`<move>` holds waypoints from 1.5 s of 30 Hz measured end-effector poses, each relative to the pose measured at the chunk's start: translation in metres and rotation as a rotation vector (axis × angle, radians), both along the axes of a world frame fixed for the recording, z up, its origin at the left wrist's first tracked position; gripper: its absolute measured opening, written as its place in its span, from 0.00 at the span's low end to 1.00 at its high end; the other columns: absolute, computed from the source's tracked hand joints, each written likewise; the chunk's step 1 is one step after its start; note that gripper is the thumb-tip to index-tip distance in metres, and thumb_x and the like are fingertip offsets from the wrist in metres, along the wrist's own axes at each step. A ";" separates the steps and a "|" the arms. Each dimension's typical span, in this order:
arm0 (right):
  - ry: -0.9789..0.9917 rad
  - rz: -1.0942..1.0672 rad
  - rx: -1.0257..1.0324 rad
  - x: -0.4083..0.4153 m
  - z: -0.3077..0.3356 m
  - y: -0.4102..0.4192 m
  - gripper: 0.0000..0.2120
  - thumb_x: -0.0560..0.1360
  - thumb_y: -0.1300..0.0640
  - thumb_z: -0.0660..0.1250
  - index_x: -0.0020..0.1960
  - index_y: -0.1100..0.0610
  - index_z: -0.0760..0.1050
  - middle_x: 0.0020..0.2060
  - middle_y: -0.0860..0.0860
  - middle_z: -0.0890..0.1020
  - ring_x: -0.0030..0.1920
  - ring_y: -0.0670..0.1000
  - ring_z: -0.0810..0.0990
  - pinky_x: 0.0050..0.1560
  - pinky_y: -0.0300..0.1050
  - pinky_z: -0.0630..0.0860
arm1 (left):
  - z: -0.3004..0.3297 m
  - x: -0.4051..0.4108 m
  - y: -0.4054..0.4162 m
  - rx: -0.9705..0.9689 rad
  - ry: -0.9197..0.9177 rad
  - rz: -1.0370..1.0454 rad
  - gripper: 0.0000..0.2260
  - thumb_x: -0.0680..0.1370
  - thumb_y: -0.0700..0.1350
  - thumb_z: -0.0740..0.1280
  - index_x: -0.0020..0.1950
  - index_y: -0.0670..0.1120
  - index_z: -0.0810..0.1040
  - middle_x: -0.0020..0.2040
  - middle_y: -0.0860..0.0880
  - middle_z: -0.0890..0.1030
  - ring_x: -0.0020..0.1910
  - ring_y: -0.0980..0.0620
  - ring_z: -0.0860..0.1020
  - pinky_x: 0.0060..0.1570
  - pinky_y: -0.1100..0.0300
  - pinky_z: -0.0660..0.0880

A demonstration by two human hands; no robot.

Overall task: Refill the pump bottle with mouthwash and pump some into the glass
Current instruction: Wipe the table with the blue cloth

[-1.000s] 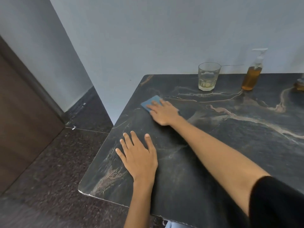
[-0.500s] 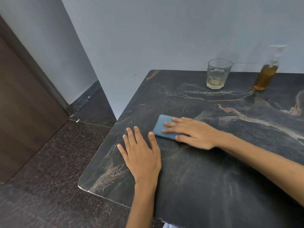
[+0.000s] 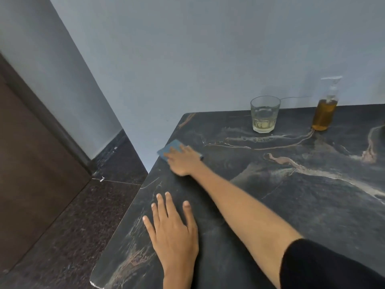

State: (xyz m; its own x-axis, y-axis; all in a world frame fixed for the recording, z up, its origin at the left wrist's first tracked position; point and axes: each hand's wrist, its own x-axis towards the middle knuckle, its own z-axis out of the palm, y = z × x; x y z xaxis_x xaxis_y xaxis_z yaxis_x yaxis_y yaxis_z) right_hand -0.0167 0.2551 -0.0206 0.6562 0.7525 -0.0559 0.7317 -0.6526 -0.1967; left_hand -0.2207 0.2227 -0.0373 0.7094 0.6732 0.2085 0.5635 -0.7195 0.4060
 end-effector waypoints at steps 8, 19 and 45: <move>0.011 0.307 0.168 -0.058 -0.005 -0.151 0.20 0.82 0.49 0.49 0.73 0.44 0.61 0.74 0.43 0.58 0.75 0.48 0.50 0.74 0.46 0.44 | 0.005 0.001 -0.005 0.070 0.044 -0.043 0.27 0.80 0.58 0.47 0.77 0.46 0.56 0.77 0.48 0.56 0.76 0.49 0.55 0.74 0.48 0.43; 0.025 -0.252 0.016 0.026 0.009 -0.267 0.22 0.82 0.49 0.45 0.75 0.46 0.55 0.76 0.47 0.53 0.76 0.54 0.48 0.74 0.54 0.46 | 0.023 0.025 -0.079 -0.003 0.008 -0.194 0.25 0.81 0.56 0.50 0.76 0.47 0.57 0.77 0.48 0.58 0.76 0.48 0.56 0.74 0.47 0.44; -0.047 -0.393 0.054 -0.015 0.006 -0.407 0.22 0.82 0.51 0.46 0.75 0.46 0.55 0.76 0.49 0.55 0.75 0.56 0.49 0.73 0.56 0.44 | 0.034 0.079 -0.241 0.028 0.111 -0.577 0.25 0.82 0.57 0.50 0.76 0.48 0.56 0.77 0.48 0.60 0.76 0.49 0.57 0.74 0.45 0.45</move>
